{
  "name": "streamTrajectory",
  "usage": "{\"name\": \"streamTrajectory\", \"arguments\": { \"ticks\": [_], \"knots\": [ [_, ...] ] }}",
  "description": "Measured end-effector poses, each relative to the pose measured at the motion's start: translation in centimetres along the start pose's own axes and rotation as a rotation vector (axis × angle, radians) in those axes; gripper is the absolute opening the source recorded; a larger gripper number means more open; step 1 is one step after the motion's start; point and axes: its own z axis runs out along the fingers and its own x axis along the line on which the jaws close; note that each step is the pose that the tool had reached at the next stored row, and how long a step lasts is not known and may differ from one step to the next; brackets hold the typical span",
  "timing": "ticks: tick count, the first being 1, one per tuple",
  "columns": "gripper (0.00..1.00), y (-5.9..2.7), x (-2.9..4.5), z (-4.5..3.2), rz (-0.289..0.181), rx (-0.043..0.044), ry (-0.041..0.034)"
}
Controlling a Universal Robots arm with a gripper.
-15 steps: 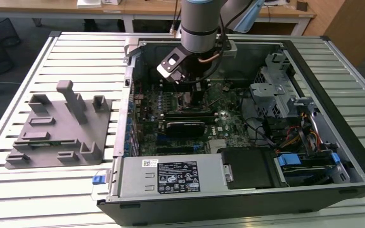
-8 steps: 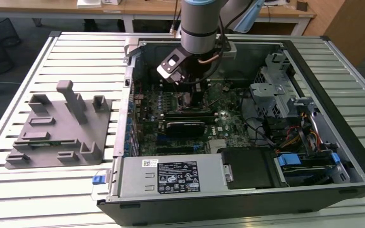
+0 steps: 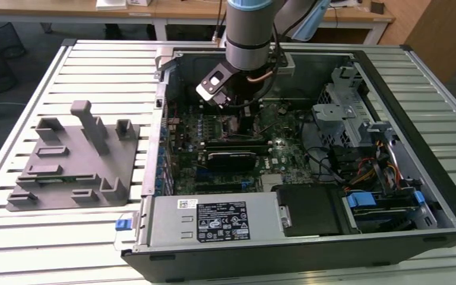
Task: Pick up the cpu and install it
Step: 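Place the cpu into insertion slot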
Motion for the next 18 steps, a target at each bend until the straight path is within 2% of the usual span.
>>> {"name": "streamTrajectory", "arguments": {
  "ticks": [18],
  "knots": [
    [0.53, -0.24, -0.04, 0.61, 0.000, 0.0000, -0.0003]
  ]
}}
